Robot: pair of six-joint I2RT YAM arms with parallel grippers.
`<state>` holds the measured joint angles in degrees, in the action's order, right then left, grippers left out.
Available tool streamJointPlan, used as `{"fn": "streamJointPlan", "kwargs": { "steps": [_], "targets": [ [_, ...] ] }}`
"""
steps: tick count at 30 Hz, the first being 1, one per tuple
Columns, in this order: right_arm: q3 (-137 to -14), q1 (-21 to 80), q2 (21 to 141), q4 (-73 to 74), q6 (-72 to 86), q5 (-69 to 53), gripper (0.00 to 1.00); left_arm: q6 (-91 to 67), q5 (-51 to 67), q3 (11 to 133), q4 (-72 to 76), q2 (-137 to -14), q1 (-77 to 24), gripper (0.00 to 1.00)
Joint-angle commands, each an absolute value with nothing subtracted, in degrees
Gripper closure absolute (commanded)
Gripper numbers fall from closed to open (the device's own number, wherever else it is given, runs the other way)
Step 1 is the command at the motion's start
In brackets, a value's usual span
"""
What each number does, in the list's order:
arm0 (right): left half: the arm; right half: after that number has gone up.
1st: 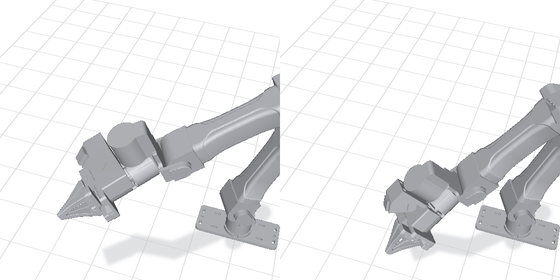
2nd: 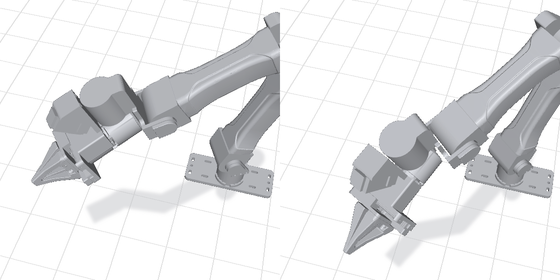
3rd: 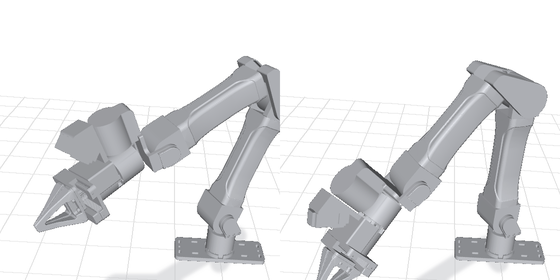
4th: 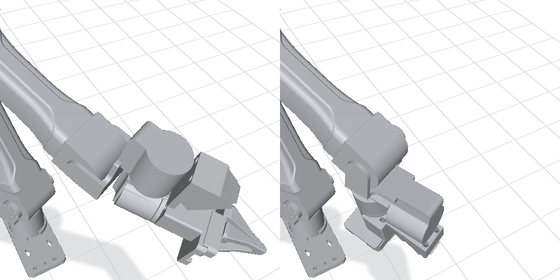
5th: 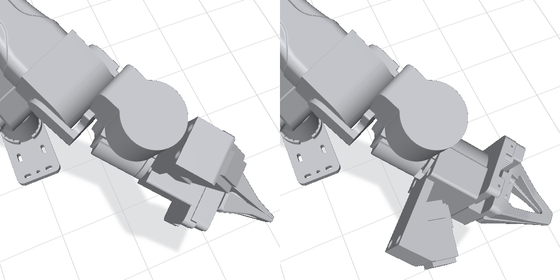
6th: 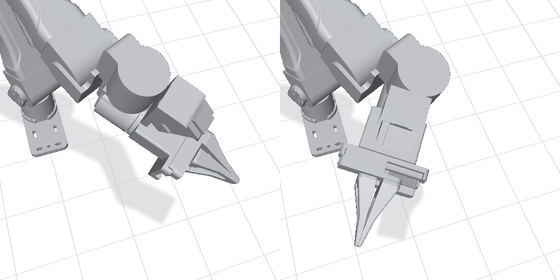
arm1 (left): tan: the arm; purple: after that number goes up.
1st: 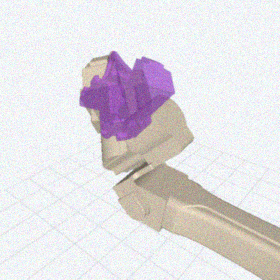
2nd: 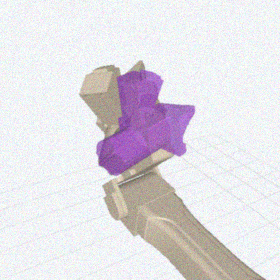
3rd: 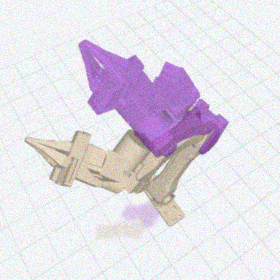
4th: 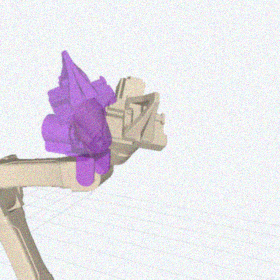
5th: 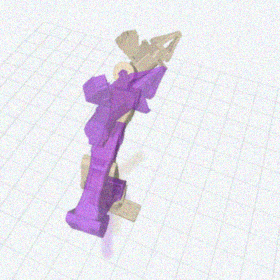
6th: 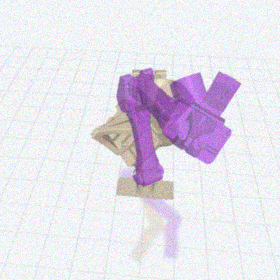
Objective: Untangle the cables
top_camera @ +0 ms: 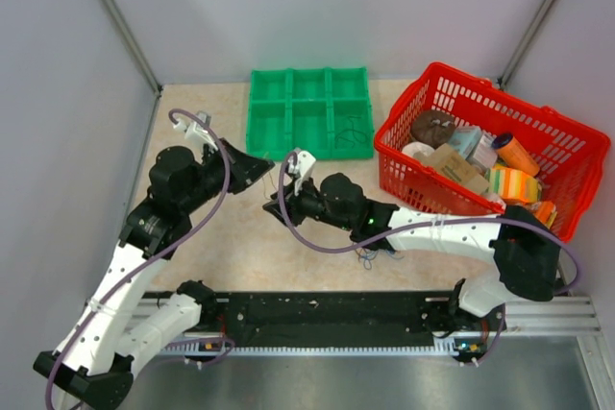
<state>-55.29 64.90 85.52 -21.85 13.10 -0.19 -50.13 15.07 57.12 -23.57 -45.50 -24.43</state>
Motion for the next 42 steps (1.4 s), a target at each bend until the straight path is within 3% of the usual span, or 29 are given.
{"fn": "streamJointPlan", "kwargs": {
  "steps": [1, 3, 4, 5, 6, 10, 14, 21, 33, 42],
  "targets": [
    [-57.92, 65.91, 85.08, -24.34, 11.78, 8.25, 0.71, -51.50, 10.20, 59.59, -24.08, -44.30, -24.52, 1.00],
    [-58.09, 66.00, 85.17, -24.43, 11.51, 7.83, 0.85, -51.50, 9.06, 58.89, -22.86, -43.77, -24.52, 1.00],
    [-58.27, 65.92, 85.34, -24.09, 11.77, 7.91, 1.00, -51.07, 8.53, 58.36, -22.24, -43.42, -24.52, 1.00],
    [-58.36, 65.74, 85.43, -24.26, 12.73, 7.82, 1.00, -50.11, 8.18, 58.19, -21.80, -43.33, -24.43, 1.00],
    [-58.45, 65.05, 85.52, -24.52, 14.14, 5.21, 1.00, -48.27, 7.22, 58.18, -21.62, -43.07, -24.52, 0.91],
    [-59.50, 60.83, 86.22, -24.52, 20.02, 1.42, 1.00, -41.59, 3.35, 57.66, -23.20, -39.48, -24.52, 0.34],
    [-62.92, 56.35, 89.11, -25.05, 24.60, 1.58, 1.00, -35.52, -2.69, 54.68, -23.55, -32.89, -24.52, 0.04],
    [-76.18, 51.52, 100.70, -23.72, 21.27, 14.76, 1.00, -32.69, -8.35, 48.08, -24.17, -22.33, -24.52, 0.05],
    [-94.30, 40.96, 119.61, -35.41, 0.37, 3.43, 1.00, -32.96, -1.85, 41.66, -23.56, -20.04, -24.52, 0.07],
    [-114.57, 36.22, 133.48, -27.80, 1.06, -1.04, 1.00, -33.31, -1.06, 40.60, -22.94, -20.48, -24.43, 0.07]
  ]
}}
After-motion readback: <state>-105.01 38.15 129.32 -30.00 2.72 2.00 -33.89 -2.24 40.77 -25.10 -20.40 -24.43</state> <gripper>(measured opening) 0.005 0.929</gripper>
